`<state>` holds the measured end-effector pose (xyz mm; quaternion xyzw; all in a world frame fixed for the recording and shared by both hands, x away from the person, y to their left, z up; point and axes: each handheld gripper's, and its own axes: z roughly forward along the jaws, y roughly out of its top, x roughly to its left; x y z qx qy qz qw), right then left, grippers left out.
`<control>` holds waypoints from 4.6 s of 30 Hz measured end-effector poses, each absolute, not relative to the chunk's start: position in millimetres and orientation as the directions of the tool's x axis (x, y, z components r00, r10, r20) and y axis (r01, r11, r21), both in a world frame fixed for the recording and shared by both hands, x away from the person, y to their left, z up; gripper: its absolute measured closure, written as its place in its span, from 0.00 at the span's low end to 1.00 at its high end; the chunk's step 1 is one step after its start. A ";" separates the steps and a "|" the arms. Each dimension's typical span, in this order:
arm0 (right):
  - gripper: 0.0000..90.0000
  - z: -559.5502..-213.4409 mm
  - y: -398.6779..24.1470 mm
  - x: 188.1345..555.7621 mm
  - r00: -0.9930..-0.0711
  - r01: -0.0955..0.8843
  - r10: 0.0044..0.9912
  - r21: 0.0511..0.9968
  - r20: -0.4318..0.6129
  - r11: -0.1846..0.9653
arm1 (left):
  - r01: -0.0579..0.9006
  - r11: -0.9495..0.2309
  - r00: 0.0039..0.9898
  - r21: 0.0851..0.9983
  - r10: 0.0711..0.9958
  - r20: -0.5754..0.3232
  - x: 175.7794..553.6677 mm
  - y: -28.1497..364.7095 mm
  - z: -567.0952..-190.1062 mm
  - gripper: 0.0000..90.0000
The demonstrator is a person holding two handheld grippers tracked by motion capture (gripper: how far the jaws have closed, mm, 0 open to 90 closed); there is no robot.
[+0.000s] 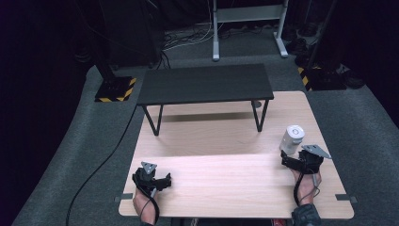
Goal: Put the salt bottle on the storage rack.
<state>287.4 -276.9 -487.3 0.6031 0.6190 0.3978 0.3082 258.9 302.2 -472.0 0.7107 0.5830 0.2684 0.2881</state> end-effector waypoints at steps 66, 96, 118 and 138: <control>0.32 -430.2 -273.4 306.4 -0.097 0.463 0.992 0.886 0.074 -0.021 | 0.674 -0.162 0.191 0.721 0.981 0.042 259.6 304.1 -471.9 0.00; 0.32 -366.7 -267.1 304.3 -0.200 0.407 0.979 0.913 0.042 0.044 | 0.672 -0.164 0.194 0.722 0.980 0.043 259.2 303.7 -471.9 0.00; 0.32 -331.4 -255.5 310.8 -0.267 0.363 0.963 0.928 0.021 0.080 | 0.674 -0.165 0.201 0.720 0.979 0.037 260.0 305.3 -471.8 0.00; 0.32 -307.4 -244.0 324.1 -0.310 0.349 0.951 0.931 0.009 0.105 | 0.671 -0.172 0.209 0.721 0.977 0.039 259.9 305.5 -471.8 0.00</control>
